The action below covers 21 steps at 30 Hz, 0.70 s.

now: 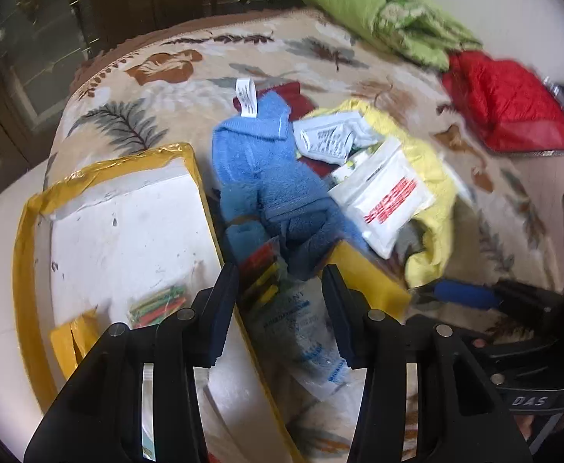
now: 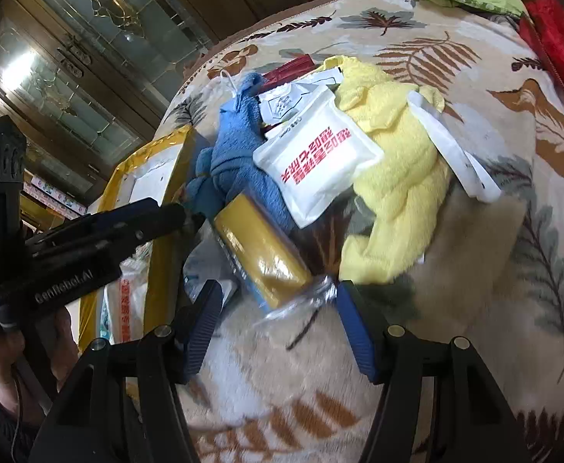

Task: Organize soft objects

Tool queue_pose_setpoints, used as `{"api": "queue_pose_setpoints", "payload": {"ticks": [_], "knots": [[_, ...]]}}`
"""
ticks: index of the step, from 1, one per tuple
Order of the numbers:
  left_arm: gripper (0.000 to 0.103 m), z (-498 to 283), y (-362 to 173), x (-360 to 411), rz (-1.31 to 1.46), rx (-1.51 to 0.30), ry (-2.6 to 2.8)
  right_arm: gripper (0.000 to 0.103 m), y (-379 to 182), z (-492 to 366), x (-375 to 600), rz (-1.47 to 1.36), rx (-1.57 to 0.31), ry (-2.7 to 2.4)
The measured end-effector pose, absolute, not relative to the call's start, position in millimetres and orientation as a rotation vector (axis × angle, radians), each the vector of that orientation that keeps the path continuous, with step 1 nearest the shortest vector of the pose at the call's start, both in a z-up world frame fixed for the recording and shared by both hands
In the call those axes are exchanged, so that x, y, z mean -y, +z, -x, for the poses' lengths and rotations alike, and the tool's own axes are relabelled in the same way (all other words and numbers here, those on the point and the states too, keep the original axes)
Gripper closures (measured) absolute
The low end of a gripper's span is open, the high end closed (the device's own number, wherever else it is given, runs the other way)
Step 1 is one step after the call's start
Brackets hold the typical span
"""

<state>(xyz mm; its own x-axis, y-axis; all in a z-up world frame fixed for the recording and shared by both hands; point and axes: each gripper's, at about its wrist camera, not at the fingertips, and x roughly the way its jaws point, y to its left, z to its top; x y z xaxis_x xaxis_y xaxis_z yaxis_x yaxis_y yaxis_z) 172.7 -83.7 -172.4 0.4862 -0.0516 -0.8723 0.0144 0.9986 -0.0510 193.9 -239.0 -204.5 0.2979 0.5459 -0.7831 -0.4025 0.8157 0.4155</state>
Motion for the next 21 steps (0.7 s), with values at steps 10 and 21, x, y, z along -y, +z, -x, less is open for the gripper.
{"api": "queue_pose_setpoints", "payload": {"ticks": [10,21], "knots": [[0.093,-173.7,-176.3,77.9,0.046,-1.057,-0.084,0.041,-211.8,-209.8,212.5,-0.067,-1.102,0.651],[0.094,-145.9,-154.9,42.3,0.422,-0.976,-0.197,0.063,-220.5,-194.3,206.8,-0.001,-1.095,0.636]]}}
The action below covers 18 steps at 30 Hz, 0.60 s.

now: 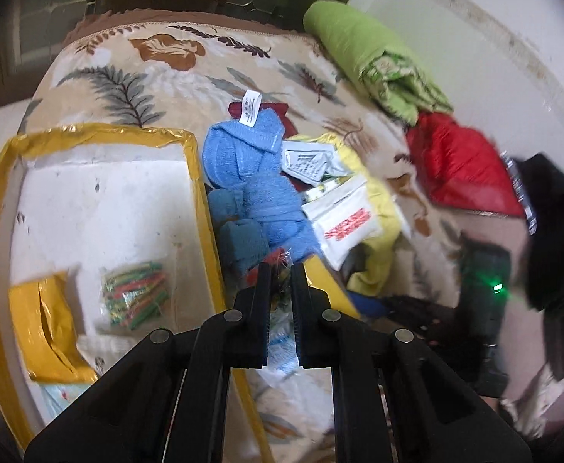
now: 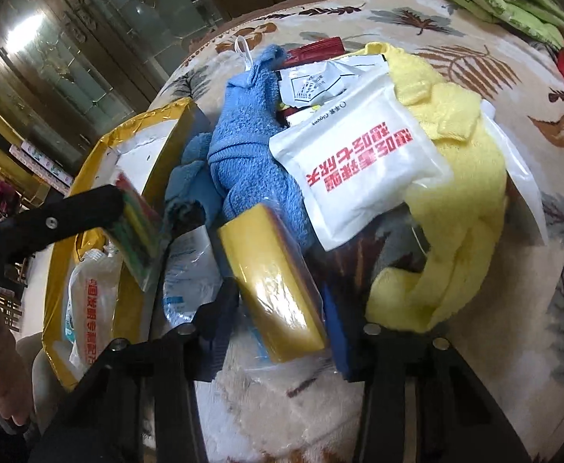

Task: Organize soft objects

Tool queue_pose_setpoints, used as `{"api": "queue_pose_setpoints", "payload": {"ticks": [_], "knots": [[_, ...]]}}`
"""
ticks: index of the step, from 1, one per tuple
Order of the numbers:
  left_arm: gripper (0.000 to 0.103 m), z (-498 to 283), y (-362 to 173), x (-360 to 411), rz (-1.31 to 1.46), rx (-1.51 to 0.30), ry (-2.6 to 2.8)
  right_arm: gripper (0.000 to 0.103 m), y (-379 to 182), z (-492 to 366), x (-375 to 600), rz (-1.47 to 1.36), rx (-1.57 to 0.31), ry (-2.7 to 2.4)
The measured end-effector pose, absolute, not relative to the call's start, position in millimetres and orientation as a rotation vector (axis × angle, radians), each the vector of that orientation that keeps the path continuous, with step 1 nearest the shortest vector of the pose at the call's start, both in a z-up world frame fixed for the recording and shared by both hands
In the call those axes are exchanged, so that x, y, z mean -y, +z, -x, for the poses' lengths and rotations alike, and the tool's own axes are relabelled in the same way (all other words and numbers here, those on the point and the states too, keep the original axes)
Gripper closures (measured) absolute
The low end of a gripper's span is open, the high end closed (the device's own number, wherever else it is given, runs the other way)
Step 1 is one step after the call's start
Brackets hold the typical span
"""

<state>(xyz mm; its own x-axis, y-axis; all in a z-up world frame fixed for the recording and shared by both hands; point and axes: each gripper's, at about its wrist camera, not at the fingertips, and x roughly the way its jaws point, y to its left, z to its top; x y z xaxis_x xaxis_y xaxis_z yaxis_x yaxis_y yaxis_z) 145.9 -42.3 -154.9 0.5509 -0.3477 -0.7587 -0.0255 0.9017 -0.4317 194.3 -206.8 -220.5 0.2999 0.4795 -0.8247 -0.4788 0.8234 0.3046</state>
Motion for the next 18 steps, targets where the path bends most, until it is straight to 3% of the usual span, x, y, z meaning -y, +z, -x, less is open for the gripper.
{"api": "queue_pose_setpoints", "payload": {"ticks": [7,18], "knots": [[0.095,-121.6,-149.7,38.8,0.505,-0.947,-0.223,0.072,-217.3,-172.1,237.0,-0.033,-1.108,0.575],[0.095,-85.3,-147.9,45.5,0.575,-0.939,-0.257,0.073,-188.8,-140.6,255.0,-0.048,-1.072,0.572]]}}
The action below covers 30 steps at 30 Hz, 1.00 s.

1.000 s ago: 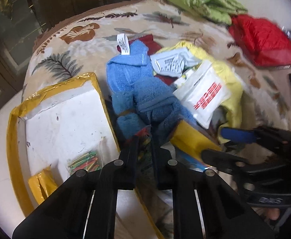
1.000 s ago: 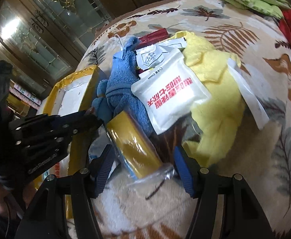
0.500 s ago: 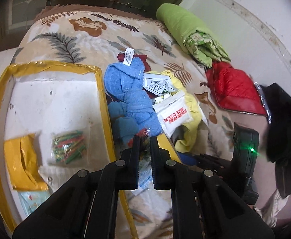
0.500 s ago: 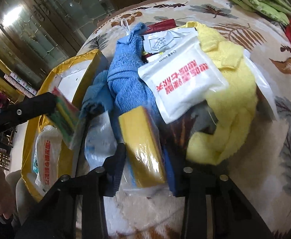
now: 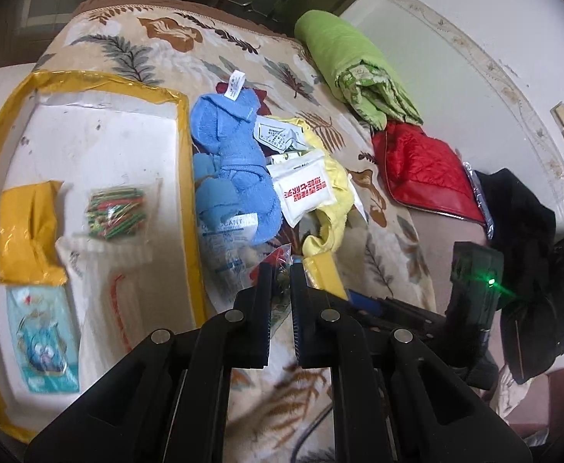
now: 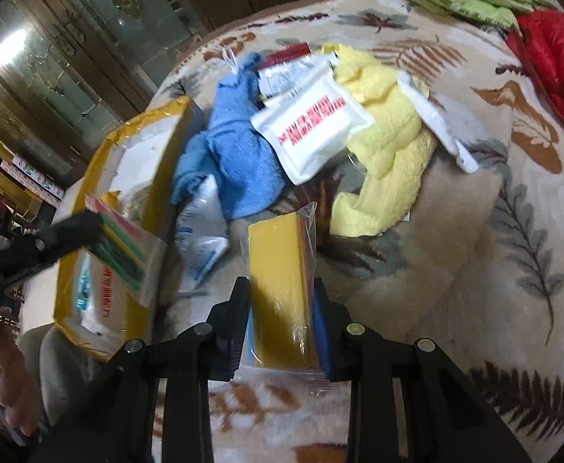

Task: Organize soft objects
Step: 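Carry the sponge and colourful pack into the tray and open both grippers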

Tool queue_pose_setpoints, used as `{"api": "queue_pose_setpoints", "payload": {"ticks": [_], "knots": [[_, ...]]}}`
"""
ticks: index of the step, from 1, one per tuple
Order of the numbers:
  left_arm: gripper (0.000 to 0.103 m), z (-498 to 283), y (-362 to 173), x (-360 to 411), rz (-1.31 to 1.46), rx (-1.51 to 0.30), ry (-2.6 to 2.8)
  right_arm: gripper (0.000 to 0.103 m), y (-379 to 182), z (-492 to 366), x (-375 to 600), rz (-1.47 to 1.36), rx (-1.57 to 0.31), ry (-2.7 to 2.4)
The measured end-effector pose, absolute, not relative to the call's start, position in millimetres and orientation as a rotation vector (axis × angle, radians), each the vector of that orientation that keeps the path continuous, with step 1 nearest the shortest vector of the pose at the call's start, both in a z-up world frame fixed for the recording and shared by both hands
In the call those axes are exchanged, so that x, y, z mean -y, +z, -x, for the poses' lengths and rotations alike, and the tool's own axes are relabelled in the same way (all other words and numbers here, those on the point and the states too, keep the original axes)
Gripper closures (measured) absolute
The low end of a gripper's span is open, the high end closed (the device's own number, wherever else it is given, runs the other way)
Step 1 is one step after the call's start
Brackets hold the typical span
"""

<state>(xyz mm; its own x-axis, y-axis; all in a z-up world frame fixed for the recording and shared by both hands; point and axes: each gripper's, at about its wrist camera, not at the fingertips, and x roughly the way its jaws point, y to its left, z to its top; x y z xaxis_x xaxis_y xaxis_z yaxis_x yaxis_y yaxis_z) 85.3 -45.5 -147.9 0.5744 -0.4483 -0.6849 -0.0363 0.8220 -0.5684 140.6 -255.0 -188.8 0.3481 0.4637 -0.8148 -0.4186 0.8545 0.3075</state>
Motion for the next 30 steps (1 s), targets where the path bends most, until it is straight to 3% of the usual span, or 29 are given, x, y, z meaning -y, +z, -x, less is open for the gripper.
{"api": "queue_pose_setpoints", "payload": {"ticks": [7,16,30], "knots": [[0.095,-50.9,-125.4,11.7,0.616,-0.871,-0.194,0.073,-151.4,-128.2,222.0,-0.046,-1.007,0.648],[0.095,-23.2,-113.2,-43.2,0.626,-0.825,-0.075,0.073,-141.9,-121.6,163.3,-0.013,-1.002,0.718],[0.095,-51.3,-120.7,-91.1,0.583,-0.837,-0.002,0.073,-144.7,-152.8,97.0,0.034,-1.015,0.736]]}}
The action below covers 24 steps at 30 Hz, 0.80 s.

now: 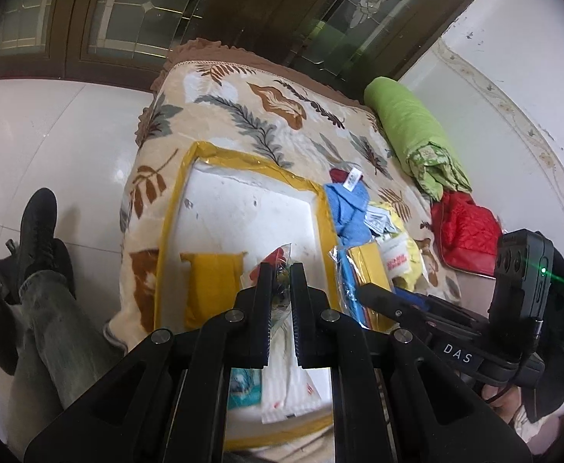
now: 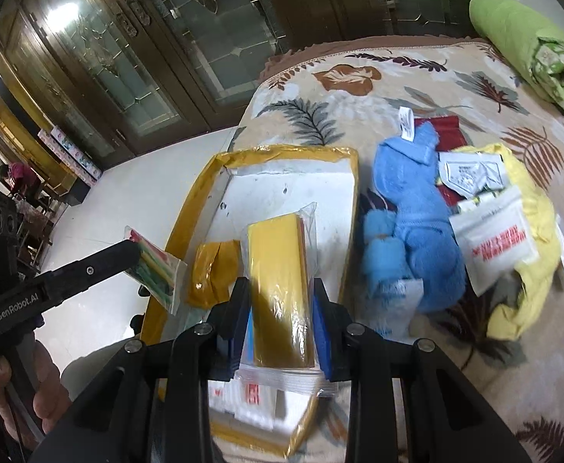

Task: Organize soft objects
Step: 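Carry the sponge and colourful pack into the tray and open both grippers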

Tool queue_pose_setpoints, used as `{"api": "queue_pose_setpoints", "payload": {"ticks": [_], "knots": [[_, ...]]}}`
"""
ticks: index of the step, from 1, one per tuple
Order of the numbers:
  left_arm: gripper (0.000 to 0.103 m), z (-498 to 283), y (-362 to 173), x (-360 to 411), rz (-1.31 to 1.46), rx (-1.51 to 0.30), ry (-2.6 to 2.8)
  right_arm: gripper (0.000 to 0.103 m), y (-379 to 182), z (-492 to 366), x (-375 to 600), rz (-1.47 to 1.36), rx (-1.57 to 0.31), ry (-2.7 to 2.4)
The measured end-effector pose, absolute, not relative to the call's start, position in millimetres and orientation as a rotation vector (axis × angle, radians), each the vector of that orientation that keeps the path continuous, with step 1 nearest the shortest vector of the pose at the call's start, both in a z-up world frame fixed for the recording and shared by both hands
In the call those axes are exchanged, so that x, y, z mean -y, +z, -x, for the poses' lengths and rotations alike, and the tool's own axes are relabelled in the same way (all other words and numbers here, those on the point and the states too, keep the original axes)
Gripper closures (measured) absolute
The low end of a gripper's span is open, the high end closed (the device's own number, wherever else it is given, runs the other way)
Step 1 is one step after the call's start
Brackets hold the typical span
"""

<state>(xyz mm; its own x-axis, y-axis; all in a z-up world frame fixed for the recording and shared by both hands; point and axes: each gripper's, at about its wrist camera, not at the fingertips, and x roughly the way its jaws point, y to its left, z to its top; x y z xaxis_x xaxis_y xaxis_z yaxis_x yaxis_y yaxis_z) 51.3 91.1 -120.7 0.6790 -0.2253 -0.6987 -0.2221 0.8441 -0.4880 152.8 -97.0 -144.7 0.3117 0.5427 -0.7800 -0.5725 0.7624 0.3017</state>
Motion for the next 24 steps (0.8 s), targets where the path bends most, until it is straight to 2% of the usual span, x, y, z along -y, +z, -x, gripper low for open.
{"api": "queue_pose_setpoints", "payload": {"ticks": [17,24], "knots": [[0.095,-121.0,-140.0,-109.8,0.442,-0.889,0.077,0.073,-157.4,-198.4,57.9,0.052,-1.03,0.721],[0.095,-148.8,-165.2,-109.7,0.37,-0.937,0.109,0.073,-171.7,-216.1,41.7,0.067,-1.043,0.708]]}}
